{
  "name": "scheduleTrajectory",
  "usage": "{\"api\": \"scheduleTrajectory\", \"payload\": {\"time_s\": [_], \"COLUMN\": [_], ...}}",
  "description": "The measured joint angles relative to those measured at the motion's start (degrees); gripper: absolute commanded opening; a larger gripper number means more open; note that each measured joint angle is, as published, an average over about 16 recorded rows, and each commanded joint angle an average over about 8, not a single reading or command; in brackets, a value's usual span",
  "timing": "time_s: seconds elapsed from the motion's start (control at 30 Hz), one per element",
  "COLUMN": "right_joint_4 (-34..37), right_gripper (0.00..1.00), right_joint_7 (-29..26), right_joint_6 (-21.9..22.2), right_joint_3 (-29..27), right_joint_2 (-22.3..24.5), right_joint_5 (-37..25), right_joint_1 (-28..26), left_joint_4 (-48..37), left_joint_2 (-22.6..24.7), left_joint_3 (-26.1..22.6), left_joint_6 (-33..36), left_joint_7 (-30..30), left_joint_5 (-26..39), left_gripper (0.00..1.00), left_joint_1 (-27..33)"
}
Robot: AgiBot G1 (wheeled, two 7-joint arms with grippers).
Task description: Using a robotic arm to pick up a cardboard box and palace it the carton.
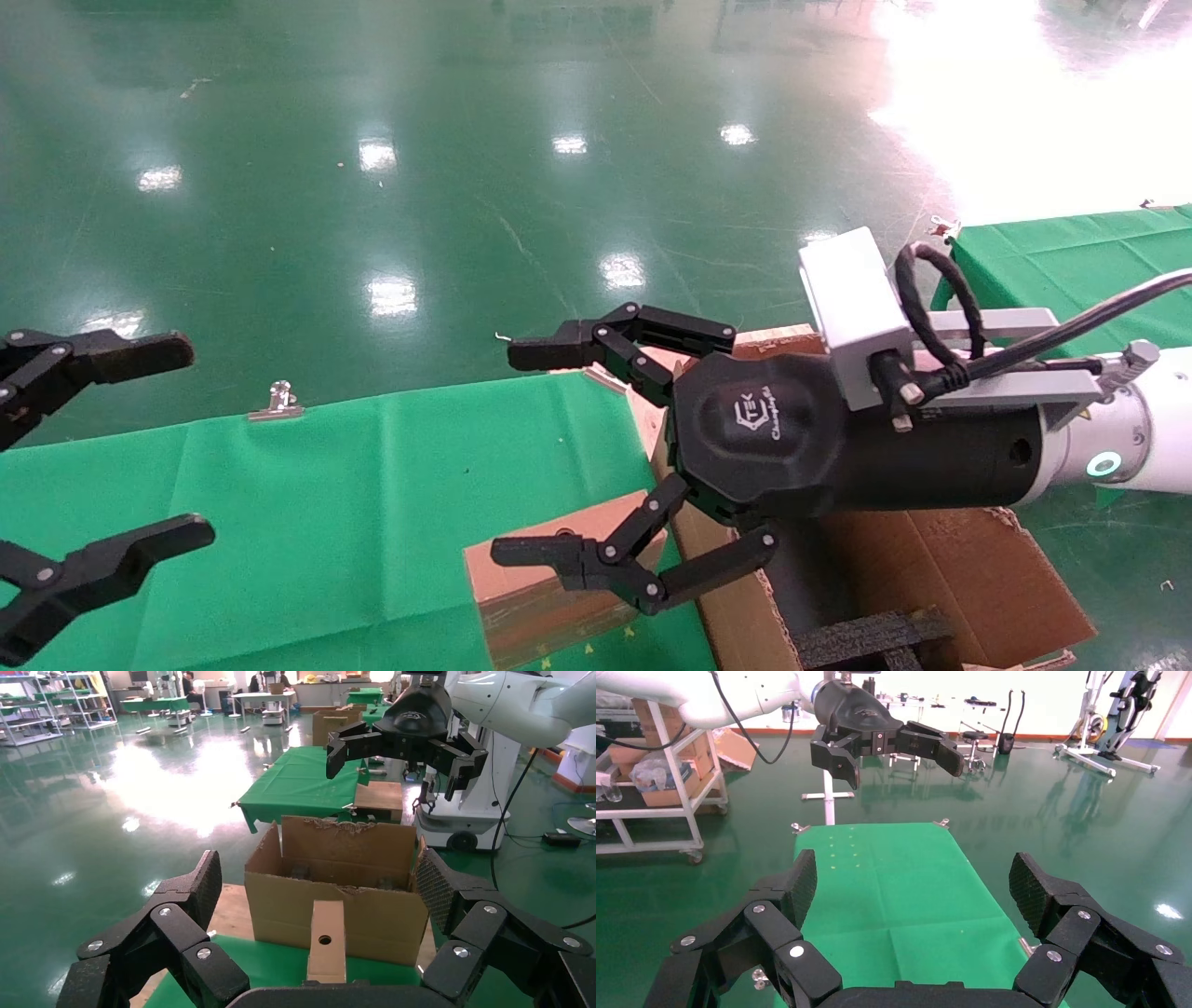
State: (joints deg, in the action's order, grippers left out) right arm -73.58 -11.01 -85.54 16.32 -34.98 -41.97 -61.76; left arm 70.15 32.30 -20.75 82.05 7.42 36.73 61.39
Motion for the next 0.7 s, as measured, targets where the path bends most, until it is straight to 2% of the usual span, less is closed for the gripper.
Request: {"api": "scheduleTrajectory", "payload": {"time_s": [0.43, 0.7], "right_joint_4": [0.0, 0.0], "right_gripper": [1.0, 1.0], "right_joint_7": [0.0, 0.0], "right_joint_6": [0.0, 0.0], "right_joint_3": [0.0, 0.0], "right_joint_2": [0.0, 0.0], "right_joint_5": [0.0, 0.0], "right_joint_1": [0.0, 0.0], "left_joint_4": [0.0, 0.0], "left_joint_2": [0.0, 0.0], "left_joint_3": [0.0, 0.0], "left_joint_6": [0.0, 0.0], "left_joint_7": [0.0, 0.0], "left_joint_5": [0.0, 0.0], "left_gripper": [0.98, 0.02], "left_joint_1": [0.0, 0.0]}}
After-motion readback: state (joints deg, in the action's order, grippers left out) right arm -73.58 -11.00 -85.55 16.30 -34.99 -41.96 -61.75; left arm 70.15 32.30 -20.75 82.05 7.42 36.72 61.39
